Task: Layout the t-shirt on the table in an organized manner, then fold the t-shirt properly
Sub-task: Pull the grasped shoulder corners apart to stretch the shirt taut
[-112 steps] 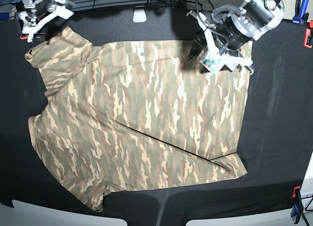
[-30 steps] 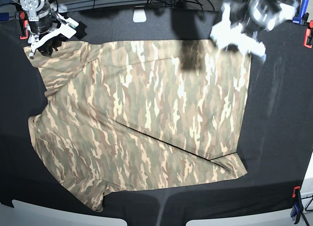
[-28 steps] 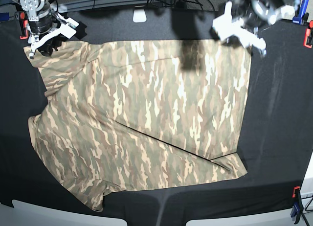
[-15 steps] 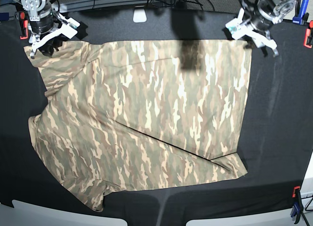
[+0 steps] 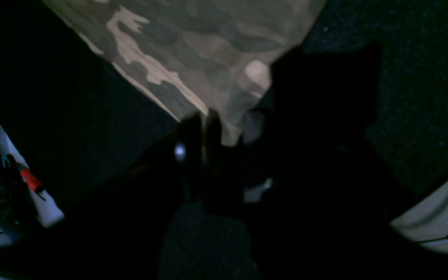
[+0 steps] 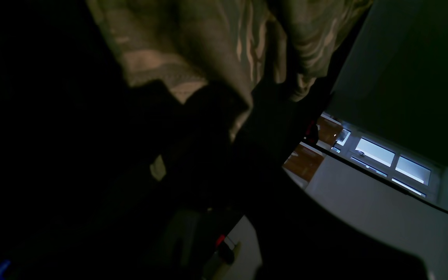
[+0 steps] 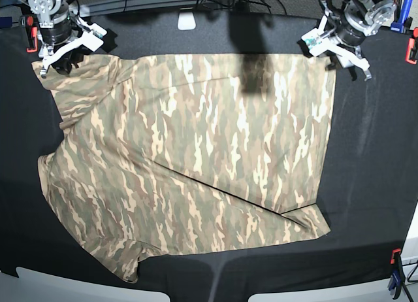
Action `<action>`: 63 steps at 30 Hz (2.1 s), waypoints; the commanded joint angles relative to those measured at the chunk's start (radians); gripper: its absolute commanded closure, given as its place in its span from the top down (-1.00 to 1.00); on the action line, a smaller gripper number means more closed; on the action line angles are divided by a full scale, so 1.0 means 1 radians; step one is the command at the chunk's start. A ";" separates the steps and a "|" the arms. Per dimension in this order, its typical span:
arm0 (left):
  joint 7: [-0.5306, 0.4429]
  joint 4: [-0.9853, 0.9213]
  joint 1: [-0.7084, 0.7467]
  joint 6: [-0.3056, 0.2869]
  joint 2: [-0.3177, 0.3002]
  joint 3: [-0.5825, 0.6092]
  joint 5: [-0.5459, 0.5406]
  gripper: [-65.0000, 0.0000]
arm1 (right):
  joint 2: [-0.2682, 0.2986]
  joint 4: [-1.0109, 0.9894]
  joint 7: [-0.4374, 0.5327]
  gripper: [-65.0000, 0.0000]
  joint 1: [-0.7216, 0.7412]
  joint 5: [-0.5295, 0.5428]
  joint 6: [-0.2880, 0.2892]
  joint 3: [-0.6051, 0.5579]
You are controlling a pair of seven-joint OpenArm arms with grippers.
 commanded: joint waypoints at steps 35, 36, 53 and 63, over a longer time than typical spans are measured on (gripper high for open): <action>-0.037 0.010 -0.044 0.013 -0.011 -0.005 -0.070 -1.00 | 0.019 0.013 -0.096 -1.00 0.000 -0.016 -0.042 0.005; -0.038 0.010 -0.044 0.013 -0.011 -0.005 -0.071 -1.00 | 0.019 0.013 -0.096 -1.00 0.000 -0.016 -0.042 0.005; -0.039 0.010 -0.045 0.013 -0.011 -0.005 -0.163 -1.00 | 0.019 0.013 -0.096 -1.00 0.000 -0.047 -0.042 0.005; -0.038 0.010 -0.044 0.013 -0.011 -0.005 -0.164 -1.00 | 0.019 0.013 -0.097 -1.00 0.000 -0.045 -0.042 0.005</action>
